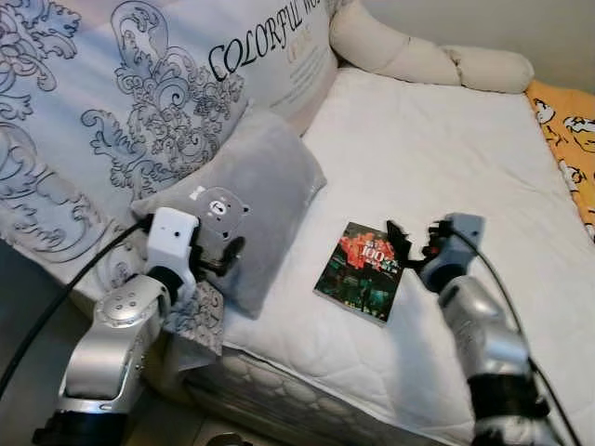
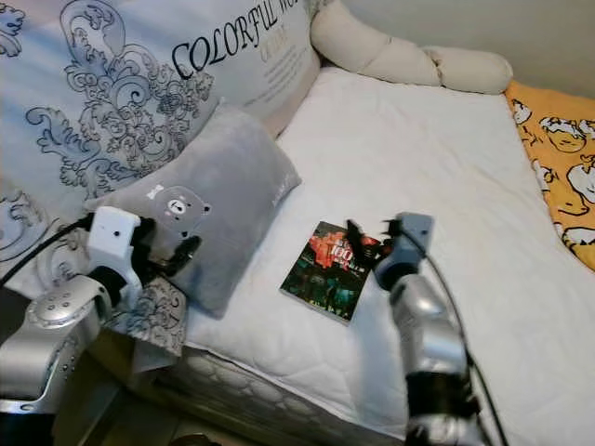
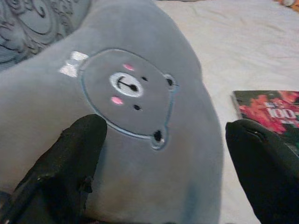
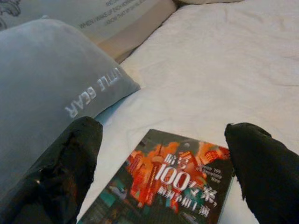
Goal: Clean up the room
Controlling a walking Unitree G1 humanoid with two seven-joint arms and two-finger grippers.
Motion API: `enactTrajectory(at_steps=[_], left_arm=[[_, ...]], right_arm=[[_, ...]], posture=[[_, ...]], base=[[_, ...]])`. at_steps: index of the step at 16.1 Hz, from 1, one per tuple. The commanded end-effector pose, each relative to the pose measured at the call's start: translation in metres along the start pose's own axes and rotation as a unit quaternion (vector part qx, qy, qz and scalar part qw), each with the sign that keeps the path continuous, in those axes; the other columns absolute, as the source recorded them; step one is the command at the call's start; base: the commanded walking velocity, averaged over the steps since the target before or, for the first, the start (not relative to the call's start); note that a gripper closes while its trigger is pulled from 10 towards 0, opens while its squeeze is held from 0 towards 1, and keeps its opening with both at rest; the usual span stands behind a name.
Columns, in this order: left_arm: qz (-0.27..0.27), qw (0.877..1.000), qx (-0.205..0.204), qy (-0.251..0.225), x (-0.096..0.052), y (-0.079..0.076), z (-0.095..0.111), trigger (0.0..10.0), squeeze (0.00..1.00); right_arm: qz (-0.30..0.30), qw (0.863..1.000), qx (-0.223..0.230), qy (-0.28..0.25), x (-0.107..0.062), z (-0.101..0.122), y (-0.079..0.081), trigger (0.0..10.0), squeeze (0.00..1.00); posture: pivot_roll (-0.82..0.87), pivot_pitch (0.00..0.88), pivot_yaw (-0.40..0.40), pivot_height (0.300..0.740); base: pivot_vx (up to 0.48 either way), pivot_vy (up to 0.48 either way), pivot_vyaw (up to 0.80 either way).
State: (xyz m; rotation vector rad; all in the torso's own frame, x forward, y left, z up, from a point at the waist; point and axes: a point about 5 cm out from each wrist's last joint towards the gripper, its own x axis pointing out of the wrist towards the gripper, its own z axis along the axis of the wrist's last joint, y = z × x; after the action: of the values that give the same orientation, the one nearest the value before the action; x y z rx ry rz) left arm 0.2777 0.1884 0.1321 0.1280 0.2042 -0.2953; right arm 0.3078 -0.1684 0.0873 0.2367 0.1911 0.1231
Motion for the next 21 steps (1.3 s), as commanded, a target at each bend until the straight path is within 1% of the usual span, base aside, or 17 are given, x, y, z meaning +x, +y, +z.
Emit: enactTrajectory(at_steps=[1,2,4,5,6,7,8,9,14,18,20,21], left_arm=[[0.004,1.0,0.003,-0.015,0.004,-0.001,0.009,10.0,0.0],[0.003,1.0,0.004,-0.014,0.004,-0.001,0.01,10.0,0.0],[-0.005,1.0,0.008,-0.01,0.004,-0.004,0.009,10.0,0.0],[-0.005,1.0,0.008,-0.01,0.004,-0.004,0.009,10.0,0.0],[-0.002,1.0,0.006,-0.01,0.004,-0.004,0.009,10.0,0.0],[0.006,1.0,0.002,-0.009,0.004,-0.003,0.008,10.0,0.0],[0.014,1.0,-0.002,-0.01,0.004,-0.001,0.007,10.0,0.0],[0.022,1.0,-0.005,-0.011,0.004,0.001,0.007,10.0,0.0],[0.036,0.999,-0.009,-0.013,0.006,0.003,0.008,10.0,0.0],[0.038,0.999,-0.008,-0.014,0.007,0.003,0.009,10.0,0.0],[0.037,0.999,-0.008,-0.014,0.007,0.002,0.009,10.0,0.0],[0.038,0.999,-0.007,-0.014,0.008,0.001,0.009,10.0,0.0]], right_arm=[[-0.017,0.999,-0.032,-0.013,-0.004,0.003,0.003,10.0,1.0],[-0.024,0.998,-0.05,-0.023,-0.006,0.004,0.005,10.0,1.0],[-0.029,0.996,-0.061,-0.052,-0.011,0.01,0.007,10.0,1.0],[-0.031,0.997,-0.044,-0.047,-0.01,0.012,0.007,10.0,1.0],[-0.035,0.998,-0.043,-0.044,-0.01,0.013,0.007,10.0,1.0],[-0.023,0.998,-0.042,-0.046,-0.012,0.015,0.01,10.0,1.0],[-0.023,0.997,-0.049,-0.049,-0.013,0.016,0.01,10.0,1.0],[-0.038,0.997,-0.043,-0.045,-0.014,0.015,0.007,10.0,1.0],[-0.034,0.998,-0.044,-0.029,-0.015,0.012,0.008,10.0,1.0],[-0.032,0.999,-0.043,0.0,-0.014,0.007,0.008,10.0,1.0],[-0.055,0.997,-0.053,0.03,-0.015,0.0,0.003,10.0,1.0],[-0.057,0.996,-0.052,0.033,-0.015,-0.002,0.002,10.0,1.0]], posture=[[0.07,0.0,-0.049,0.74],[0.07,0.0,-0.049,0.74],[0.06,0.0,-0.034,0.74],[0.06,0.0,-0.033,0.74],[0.06,0.0,-0.035,0.74],[0.06,0.0,-0.035,0.74],[0.06,0.0,-0.036,0.74],[0.06,0.0,-0.037,0.74],[0.05,0.0,-0.033,0.74],[0.06,0.0,-0.034,0.74],[0.06,0.0,-0.034,0.74],[0.06,0.0,-0.032,0.74]], base=[[0.0,-0.289,-0.8],[0.0,-0.292,-0.8],[0.0,-0.292,-0.8],[0.0,-0.292,-0.8],[0.0,-0.292,-0.4],[0.0,-0.292,0.0],[0.0,-0.296,0.0],[0.0,-0.292,0.0],[0.0,-0.292,0.0],[0.0,-0.292,0.0],[0.0,-0.291,0.0],[0.0,-0.292,0.0]])
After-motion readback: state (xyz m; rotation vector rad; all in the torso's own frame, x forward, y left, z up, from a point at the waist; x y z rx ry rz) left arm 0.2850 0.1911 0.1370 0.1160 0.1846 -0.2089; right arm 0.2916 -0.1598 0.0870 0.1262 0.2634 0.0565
